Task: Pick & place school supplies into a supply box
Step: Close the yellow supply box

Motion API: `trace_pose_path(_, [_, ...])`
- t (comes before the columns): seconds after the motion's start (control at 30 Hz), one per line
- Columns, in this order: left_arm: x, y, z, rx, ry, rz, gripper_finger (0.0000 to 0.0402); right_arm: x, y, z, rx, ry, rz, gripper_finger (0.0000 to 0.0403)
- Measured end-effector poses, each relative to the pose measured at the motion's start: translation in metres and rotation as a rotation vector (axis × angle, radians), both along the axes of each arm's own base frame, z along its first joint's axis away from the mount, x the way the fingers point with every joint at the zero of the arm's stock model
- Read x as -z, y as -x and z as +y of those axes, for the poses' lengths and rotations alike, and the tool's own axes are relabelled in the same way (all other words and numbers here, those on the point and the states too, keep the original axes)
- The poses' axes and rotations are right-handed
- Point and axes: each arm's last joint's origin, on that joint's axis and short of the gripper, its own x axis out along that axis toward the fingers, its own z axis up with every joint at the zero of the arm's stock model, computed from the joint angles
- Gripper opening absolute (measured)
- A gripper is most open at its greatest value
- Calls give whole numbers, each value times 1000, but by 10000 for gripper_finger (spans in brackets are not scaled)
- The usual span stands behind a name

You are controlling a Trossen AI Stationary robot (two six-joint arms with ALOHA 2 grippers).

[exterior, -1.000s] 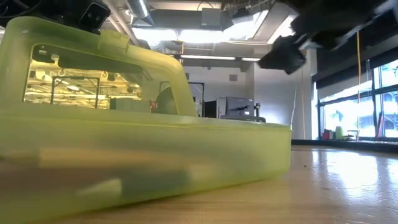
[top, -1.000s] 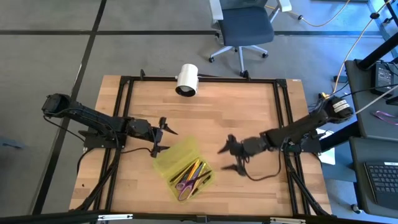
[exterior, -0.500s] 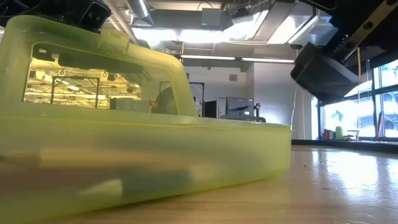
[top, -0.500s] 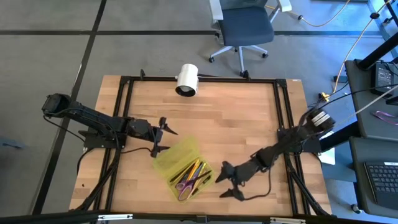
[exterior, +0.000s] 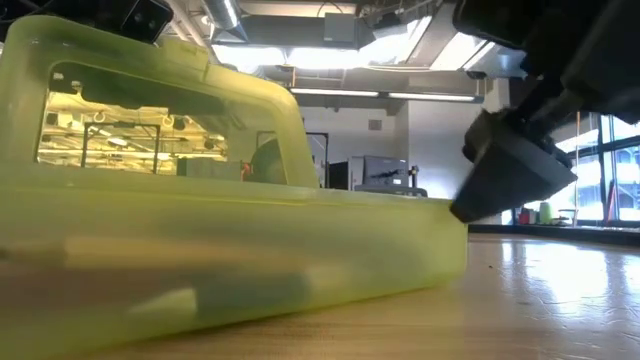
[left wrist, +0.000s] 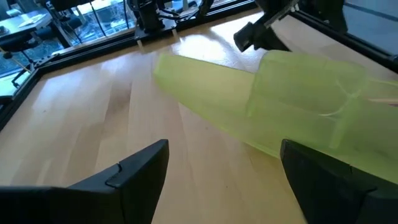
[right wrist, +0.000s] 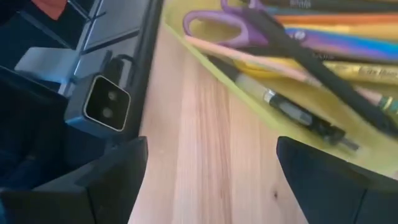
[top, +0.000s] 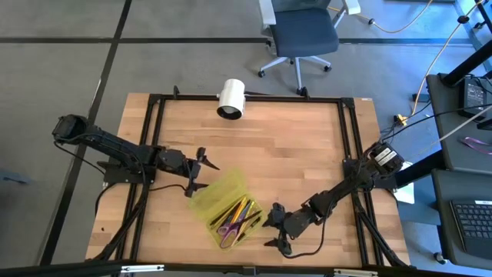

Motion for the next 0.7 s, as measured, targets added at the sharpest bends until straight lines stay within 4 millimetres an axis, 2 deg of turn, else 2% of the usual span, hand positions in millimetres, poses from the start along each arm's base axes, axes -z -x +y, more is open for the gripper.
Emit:
trace_pose_path(0.13, [0,1,-4,27,20,3,300,7,0,1,37,11,19,360])
trace_pose_path(0.47, [-12,-4,-19,92,66,-20,301,6,-1,-1,78,34,-14,360])
trace_pose_path(0.7, [4,-22,-25,84,86,98,301,6,-6,-8,91,60,-24,360])
